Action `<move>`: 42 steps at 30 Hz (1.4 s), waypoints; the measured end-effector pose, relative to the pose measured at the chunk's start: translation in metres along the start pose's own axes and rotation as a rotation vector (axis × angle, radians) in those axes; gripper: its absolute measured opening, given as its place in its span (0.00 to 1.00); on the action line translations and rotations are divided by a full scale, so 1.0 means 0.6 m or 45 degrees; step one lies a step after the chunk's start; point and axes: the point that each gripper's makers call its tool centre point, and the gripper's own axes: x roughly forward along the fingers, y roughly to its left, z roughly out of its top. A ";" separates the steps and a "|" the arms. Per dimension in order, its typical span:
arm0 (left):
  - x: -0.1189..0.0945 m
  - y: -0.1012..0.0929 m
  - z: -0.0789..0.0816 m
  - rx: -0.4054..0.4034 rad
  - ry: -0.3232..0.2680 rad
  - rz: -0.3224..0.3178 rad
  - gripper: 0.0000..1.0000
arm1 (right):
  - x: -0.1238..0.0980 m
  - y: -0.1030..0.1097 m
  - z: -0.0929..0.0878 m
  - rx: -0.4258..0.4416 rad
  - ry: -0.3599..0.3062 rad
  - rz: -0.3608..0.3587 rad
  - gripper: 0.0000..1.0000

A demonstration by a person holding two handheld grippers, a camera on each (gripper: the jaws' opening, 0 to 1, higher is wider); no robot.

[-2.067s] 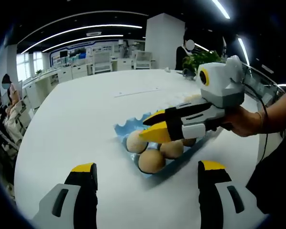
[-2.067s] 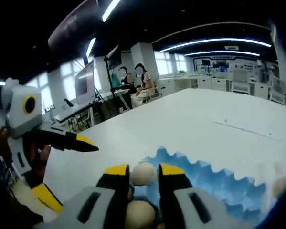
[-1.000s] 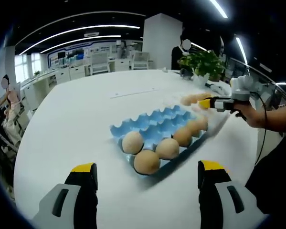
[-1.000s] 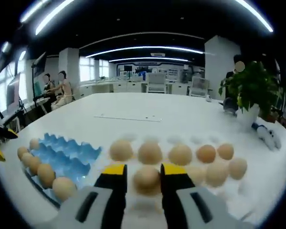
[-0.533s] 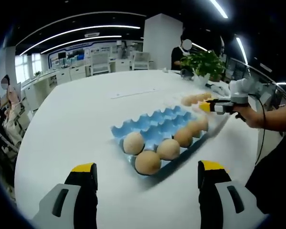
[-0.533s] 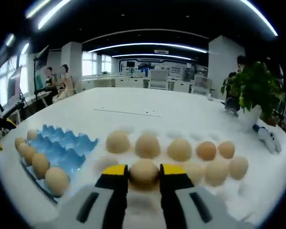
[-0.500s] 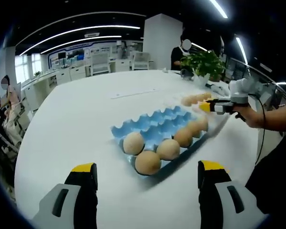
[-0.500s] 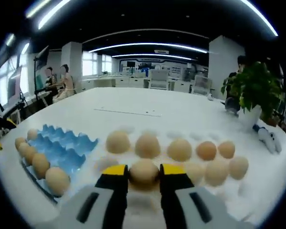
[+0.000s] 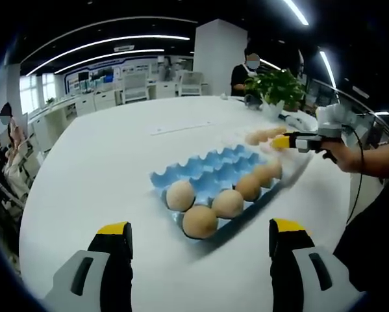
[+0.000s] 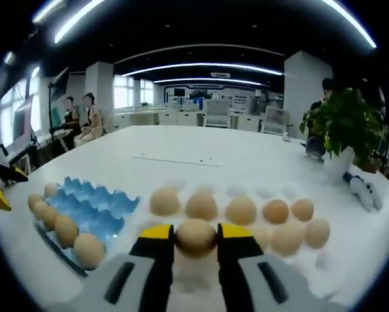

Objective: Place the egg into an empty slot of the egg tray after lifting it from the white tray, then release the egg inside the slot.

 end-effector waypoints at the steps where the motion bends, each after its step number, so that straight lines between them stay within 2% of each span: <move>1: 0.000 0.000 0.000 -0.001 0.001 0.001 0.87 | -0.001 0.001 0.002 -0.003 -0.004 0.002 0.25; 10: 0.000 0.002 -0.002 -0.009 0.000 0.006 0.87 | -0.006 0.035 0.035 0.008 -0.064 0.066 0.25; 14: 0.000 0.001 -0.003 -0.003 0.005 0.006 0.87 | -0.003 0.059 0.044 -0.029 -0.075 0.108 0.25; 27: -0.002 0.006 -0.005 -0.004 0.009 0.012 0.87 | 0.001 0.119 0.059 -0.045 -0.094 0.226 0.25; 42: -0.003 0.013 -0.005 -0.006 0.008 0.022 0.87 | 0.013 0.220 0.072 -0.098 -0.099 0.412 0.25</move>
